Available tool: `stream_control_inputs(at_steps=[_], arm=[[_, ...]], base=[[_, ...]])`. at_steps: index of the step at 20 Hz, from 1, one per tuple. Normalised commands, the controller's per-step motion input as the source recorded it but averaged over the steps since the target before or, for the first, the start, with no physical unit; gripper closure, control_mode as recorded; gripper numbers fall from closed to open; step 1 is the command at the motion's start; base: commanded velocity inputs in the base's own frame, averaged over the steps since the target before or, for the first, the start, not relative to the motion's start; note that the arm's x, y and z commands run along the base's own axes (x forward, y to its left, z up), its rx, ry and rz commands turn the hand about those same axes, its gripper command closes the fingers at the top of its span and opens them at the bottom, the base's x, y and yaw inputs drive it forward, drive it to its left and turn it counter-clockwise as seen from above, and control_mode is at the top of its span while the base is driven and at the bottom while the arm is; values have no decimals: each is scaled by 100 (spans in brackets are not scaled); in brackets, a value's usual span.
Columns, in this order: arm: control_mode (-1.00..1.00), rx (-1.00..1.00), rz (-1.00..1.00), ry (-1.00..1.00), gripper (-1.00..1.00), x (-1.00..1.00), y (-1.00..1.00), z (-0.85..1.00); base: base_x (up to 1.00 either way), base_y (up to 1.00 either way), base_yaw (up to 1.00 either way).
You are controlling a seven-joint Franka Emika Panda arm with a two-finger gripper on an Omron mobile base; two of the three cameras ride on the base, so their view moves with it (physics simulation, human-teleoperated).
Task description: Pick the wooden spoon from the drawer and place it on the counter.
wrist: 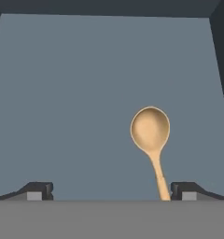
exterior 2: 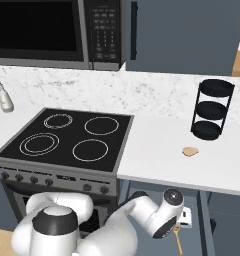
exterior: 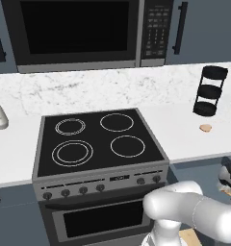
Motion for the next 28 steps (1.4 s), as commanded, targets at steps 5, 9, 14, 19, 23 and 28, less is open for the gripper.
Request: stream_control_inputs(at_steps=[5, 9, 14, 19, 23, 28], arm=[[-100, 0, -2, 1, -100, 24, -35, 0], [-100, 0, -2, 3, -100, 33, -18, -7], [-100, 0, 0, 3, -100, 11, -2, -32], [-100, 0, 0, 1, -100, 2, 0, -46], [-100, 0, 0, 0, -100, 1, -3, -26], [-100, 0, 0, 0, -100, 3, -3, -21]], base=[[0, 0, 0], [0, 0, 0], [0, 0, 0], [0, 0, 0], [0, 0, 0], [0, 0, 0]])
